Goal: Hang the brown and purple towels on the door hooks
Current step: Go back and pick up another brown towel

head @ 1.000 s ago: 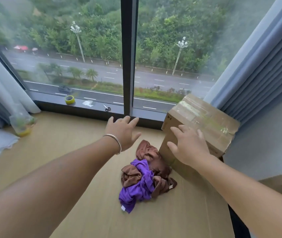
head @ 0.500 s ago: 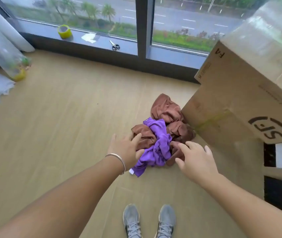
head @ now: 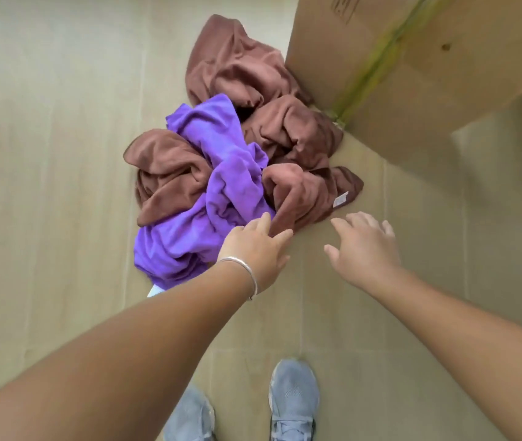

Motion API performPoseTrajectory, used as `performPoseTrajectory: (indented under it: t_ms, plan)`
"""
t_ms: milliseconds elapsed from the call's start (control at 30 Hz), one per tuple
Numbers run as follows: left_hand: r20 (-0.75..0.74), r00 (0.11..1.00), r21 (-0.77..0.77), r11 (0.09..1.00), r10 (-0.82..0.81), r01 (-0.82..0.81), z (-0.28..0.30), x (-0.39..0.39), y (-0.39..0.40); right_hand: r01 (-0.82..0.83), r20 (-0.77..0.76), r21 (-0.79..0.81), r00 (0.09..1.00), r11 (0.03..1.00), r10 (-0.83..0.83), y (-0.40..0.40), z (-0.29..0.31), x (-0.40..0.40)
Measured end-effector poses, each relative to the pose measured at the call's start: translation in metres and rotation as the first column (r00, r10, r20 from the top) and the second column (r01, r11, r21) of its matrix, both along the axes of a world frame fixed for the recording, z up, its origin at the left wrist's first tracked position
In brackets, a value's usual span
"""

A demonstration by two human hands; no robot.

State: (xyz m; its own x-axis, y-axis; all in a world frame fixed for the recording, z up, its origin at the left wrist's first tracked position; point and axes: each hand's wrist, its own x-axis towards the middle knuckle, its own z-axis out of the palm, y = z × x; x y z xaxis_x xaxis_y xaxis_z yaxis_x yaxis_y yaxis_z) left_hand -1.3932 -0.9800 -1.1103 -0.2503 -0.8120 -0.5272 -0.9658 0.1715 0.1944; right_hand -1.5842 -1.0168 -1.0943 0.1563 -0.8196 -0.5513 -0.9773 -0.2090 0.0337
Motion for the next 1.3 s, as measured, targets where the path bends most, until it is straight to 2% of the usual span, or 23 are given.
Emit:
performPoseTrajectory:
  t_ms: [133, 233, 333, 467, 700, 867, 1000, 1100, 1300]
  plan:
    - [0.018, 1.0, -0.03, 0.999, 0.022, -0.022, -0.042, -0.021, -0.018, 0.048, 0.02, -0.004, 0.999, 0.999, -0.048, 0.006, -0.037, -0.018]
    - [0.005, 1.0, -0.063, 0.998, 0.017, -0.017, -0.031, -0.019, -0.019, 0.057, 0.035, 0.003, 0.998, 0.998, -0.057, 0.014, -0.025, -0.023]
    - [0.001, 1.0, -0.074, 0.997, 0.009, -0.009, 0.01, -0.008, -0.009, 0.057, 0.056, 0.015, 0.997, 0.998, -0.058, 0.021, 0.013, -0.019]
    - [-0.011, 0.997, -0.057, 0.995, 0.078, -0.078, 0.079, 0.019, 0.005, 0.004, 0.079, 0.034, 0.997, 0.999, -0.006, 0.024, 0.078, 0.006]
    - [0.01, 0.965, -0.011, 0.965, 0.263, -0.263, 0.188, 0.116, 0.072, -0.216, 0.133, 0.005, 0.968, 0.976, 0.213, 0.025, 0.169, 0.091]
    - [0.082, 0.871, 0.023, 0.873, 0.484, -0.487, 0.229, 0.202, 0.168, -0.42, 0.186, -0.023, 0.89, 0.907, 0.416, 0.044, 0.208, 0.178]
    - [0.195, 0.705, 0.042, 0.713, 0.681, -0.7, 0.244, 0.254, 0.25, -0.56, 0.201, -0.036, 0.807, 0.827, 0.555, 0.081, 0.224, 0.243]
    - [0.25, 0.629, 0.087, 0.63, 0.737, -0.772, 0.239, 0.272, 0.303, -0.662, 0.177, -0.044, 0.732, 0.748, 0.658, 0.115, 0.223, 0.277]
    - [0.198, 0.573, 0.161, 0.55, 0.795, -0.819, 0.21, 0.261, 0.365, -0.756, 0.073, 0.045, 0.654, 0.653, 0.753, 0.163, 0.204, 0.295]
